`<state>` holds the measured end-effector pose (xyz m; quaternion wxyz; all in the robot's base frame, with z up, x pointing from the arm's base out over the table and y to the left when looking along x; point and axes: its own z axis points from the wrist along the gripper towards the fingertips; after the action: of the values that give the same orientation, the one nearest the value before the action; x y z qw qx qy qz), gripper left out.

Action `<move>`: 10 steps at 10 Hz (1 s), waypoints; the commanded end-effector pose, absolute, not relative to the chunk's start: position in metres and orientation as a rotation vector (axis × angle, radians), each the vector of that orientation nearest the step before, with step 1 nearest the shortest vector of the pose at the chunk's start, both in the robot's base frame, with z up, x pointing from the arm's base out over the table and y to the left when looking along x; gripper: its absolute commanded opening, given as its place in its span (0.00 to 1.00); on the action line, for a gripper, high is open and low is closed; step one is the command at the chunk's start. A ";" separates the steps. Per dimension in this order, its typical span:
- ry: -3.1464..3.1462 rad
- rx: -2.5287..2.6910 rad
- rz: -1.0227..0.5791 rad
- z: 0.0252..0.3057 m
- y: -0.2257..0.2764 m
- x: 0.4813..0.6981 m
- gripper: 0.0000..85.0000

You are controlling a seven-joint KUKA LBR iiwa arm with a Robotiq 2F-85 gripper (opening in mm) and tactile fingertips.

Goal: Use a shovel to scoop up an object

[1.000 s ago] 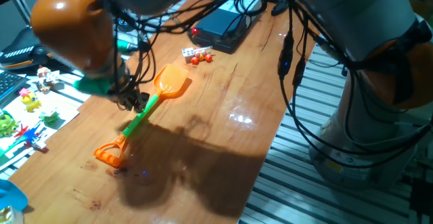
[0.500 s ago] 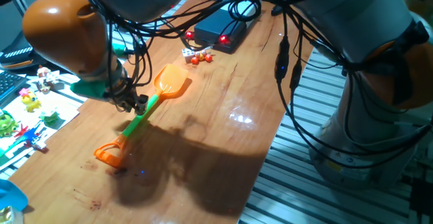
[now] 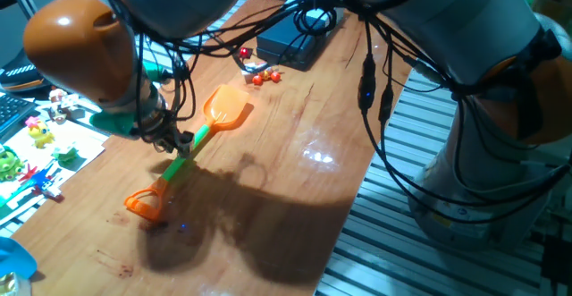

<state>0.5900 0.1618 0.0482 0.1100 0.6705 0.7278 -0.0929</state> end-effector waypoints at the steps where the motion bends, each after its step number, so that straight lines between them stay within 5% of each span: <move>1: 2.133 1.971 -0.276 0.045 0.163 0.589 0.43; 10: 2.103 1.989 -0.328 0.033 0.166 0.589 0.42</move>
<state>0.5887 0.1663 0.0330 0.1138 0.6783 0.7172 -0.1118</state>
